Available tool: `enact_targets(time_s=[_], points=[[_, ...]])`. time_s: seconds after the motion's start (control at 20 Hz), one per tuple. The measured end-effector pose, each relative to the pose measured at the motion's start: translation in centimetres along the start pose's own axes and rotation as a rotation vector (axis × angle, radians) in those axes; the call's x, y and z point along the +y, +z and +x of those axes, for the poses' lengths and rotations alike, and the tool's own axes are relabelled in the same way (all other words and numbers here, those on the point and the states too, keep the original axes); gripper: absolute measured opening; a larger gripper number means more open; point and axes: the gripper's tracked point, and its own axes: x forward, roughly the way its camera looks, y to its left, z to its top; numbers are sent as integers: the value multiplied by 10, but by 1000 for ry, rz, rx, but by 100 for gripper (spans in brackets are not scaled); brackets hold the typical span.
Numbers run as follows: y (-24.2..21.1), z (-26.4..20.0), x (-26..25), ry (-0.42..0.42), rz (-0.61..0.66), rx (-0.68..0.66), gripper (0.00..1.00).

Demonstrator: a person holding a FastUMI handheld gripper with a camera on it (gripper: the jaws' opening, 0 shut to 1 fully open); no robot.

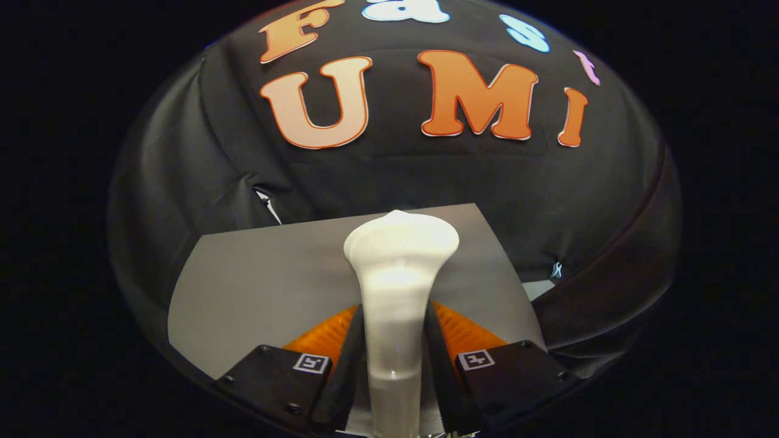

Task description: Iron the clothes twice with a garment steamer, once on the left side and once on the right side.

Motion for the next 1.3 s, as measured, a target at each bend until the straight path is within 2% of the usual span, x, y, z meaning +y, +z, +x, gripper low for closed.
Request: enact_targets(time_s=[0.05,0.3,0.45,0.65,0.9,1.15,1.3], points=[[-2,0,0,3,4,7,60],[4,-9,0,-21,-22,-54,47],[11,-24,3,-4,-27,-113,38],[14,-42,6,35,-12,-174,37],[-18,-88,19,126,-25,-245,37],[-30,-157,21,213,-45,-361,37],[-25,-205,5,245,-53,-432,37]])
